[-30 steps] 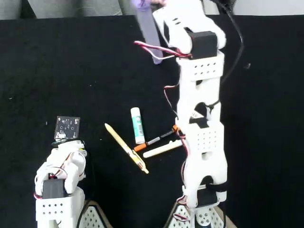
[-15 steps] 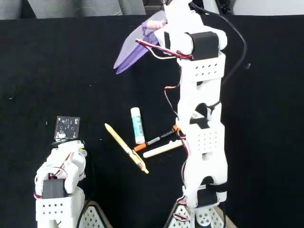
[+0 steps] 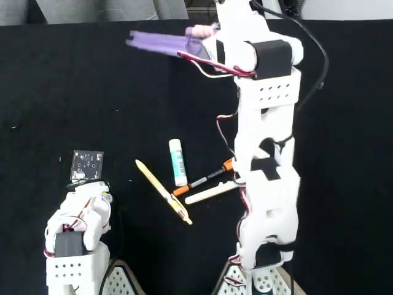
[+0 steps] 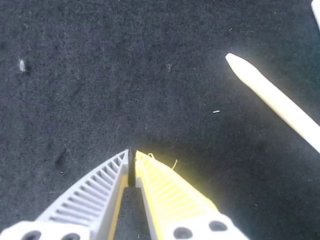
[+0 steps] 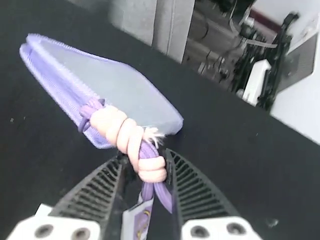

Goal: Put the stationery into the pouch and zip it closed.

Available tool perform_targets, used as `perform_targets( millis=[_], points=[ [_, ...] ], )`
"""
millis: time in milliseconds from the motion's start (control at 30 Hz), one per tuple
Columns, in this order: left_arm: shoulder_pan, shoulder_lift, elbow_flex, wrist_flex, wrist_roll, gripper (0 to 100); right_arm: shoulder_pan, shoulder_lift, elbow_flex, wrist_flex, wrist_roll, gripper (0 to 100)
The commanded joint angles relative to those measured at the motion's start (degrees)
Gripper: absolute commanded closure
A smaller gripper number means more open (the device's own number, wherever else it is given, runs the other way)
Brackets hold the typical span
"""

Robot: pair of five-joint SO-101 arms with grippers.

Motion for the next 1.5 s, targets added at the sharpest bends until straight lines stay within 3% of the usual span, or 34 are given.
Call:
perform_targets(
  millis=[0,367,633,1267,1467],
  points=[
    [0.8,0.1,1.3,0.2,0.3,97,-2.0,-9.0,6.5,1.8,0.3,96.0],
    [0.8,0.1,1.3,0.2,0.3,97,-4.9,-20.7,17.2,1.3,-0.3,96.0],
    [0.8,0.1,1.3,0.2,0.3,97,-4.4,-25.3,17.2,-2.8,-14.3,96.0],
    [0.8,0.1,1.3,0.2,0.3,97,-4.7,-12.5,17.2,-27.9,-31.6,96.0],
    [0.8,0.1,1.3,0.2,0.3,97,-4.7,-12.1,17.3,-26.3,-31.3,96.0]
  ],
)
